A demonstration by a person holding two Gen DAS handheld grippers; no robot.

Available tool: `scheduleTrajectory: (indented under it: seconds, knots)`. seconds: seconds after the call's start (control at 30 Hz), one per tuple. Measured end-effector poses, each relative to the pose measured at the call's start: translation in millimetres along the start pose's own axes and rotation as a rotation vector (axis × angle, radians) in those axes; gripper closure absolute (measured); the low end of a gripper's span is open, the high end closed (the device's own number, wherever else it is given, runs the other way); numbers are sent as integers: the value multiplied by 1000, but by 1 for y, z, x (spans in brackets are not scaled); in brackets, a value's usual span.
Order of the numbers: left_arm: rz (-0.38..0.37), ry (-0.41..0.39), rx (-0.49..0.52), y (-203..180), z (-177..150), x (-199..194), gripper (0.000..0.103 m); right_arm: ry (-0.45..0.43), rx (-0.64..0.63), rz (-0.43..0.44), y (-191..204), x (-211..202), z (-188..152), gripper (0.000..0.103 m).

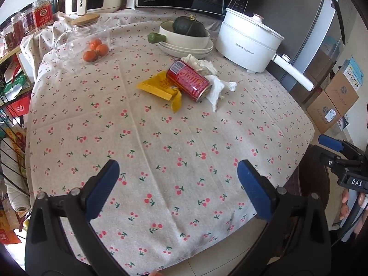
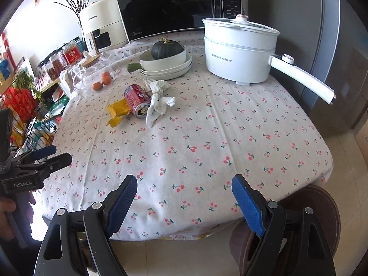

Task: Collect trash
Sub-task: 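Move both grippers back over the table toward the yellow chip bag, then grasp the yellow chip bag with the left gripper while the right grasps a white tissue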

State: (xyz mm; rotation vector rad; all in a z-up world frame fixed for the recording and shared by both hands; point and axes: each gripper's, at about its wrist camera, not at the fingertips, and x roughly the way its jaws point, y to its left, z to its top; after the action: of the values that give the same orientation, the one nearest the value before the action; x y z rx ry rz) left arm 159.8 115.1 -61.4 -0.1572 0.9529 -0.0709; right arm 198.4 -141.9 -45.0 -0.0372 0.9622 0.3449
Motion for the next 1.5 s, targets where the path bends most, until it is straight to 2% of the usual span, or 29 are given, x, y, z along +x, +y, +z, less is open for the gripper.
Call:
scheduleTrajectory:
  seconds: [0.13,0.23,0.43,0.63,0.73,0.83,0.9,0.97,1.03,1.07,1.1,1.13,1.2,1.27,1.5]
  knots:
    - [60,-6,23,15,15,11,1,11,-11,17,13,29,29,17]
    - [74,7,47,20,31,27,1,29,-25,33,20,54,53,17]
    - [24,21,165,19,60,65,1,26,-7,88,24,103,93,17]
    - [18,26,302,12,80,108,1,59,5,158,22,153,111,18]
    - [-1,42,341,11,88,128,1,66,21,203,20,171,117,21]
    - [-15,54,364,10,93,142,1,70,46,251,14,184,121,28]
    - [-26,65,358,11,98,150,1,70,67,282,9,189,124,40]
    - [-36,69,343,12,102,156,1,75,79,306,5,192,125,46]
    - [-48,70,331,13,106,160,2,86,71,320,3,195,124,58]
    - [-52,72,329,13,106,162,5,92,62,320,3,196,123,71]
    - [-55,78,331,13,107,164,8,96,52,316,4,198,121,76]
    - [-50,87,332,13,107,166,15,98,47,312,4,198,120,77]
    - [-43,83,347,12,106,166,19,92,52,315,2,196,118,85]
    - [-50,75,344,12,106,163,25,85,60,319,-1,193,117,87]
    - [-48,79,356,10,96,148,27,69,69,293,-13,165,109,88]
